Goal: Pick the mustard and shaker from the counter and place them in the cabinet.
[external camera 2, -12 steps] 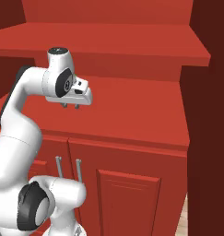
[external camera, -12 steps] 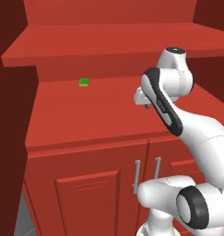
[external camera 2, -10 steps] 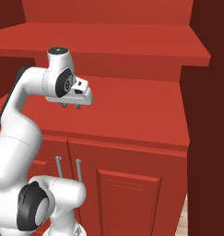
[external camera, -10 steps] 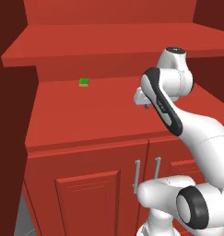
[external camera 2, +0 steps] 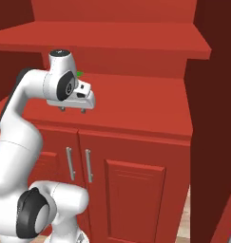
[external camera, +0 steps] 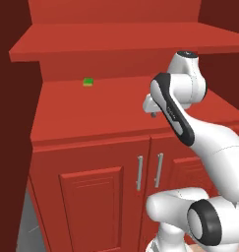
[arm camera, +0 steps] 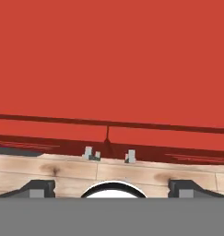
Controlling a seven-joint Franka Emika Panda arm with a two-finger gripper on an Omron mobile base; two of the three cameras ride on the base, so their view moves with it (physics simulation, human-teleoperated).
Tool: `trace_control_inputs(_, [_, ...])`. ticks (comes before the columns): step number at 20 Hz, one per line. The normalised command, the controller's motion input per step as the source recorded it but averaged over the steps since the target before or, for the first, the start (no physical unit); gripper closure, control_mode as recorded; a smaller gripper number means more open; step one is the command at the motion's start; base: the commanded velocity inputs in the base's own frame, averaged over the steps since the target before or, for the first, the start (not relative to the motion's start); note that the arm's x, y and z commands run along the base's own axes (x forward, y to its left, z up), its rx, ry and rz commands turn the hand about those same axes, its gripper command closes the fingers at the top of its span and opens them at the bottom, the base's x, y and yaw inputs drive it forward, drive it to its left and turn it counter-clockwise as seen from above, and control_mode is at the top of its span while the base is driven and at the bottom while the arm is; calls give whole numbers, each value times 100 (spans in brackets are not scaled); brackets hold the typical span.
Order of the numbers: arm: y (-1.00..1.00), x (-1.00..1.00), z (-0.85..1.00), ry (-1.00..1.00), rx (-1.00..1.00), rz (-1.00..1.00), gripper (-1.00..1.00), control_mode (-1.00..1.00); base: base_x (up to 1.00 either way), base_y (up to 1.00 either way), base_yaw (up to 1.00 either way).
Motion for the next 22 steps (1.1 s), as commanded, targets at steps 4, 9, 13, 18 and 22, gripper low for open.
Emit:
trace_control_inputs(4, [0,0,0,0,0,0,-100,100,-73,0,0])
trace_control_inputs(9, [0,0,0,0,0,0,-100,100,-70,0,0])
trace_control_inputs(13, [0,0,0,0,0,0,-100,100,-76,0,0])
trace_control_inputs(18, [0,0,0,0,0,0,-100,100,-77,0,0])
trace_control_inputs(22, [0,0,0,0,0,0,-100,100,-81,0,0])
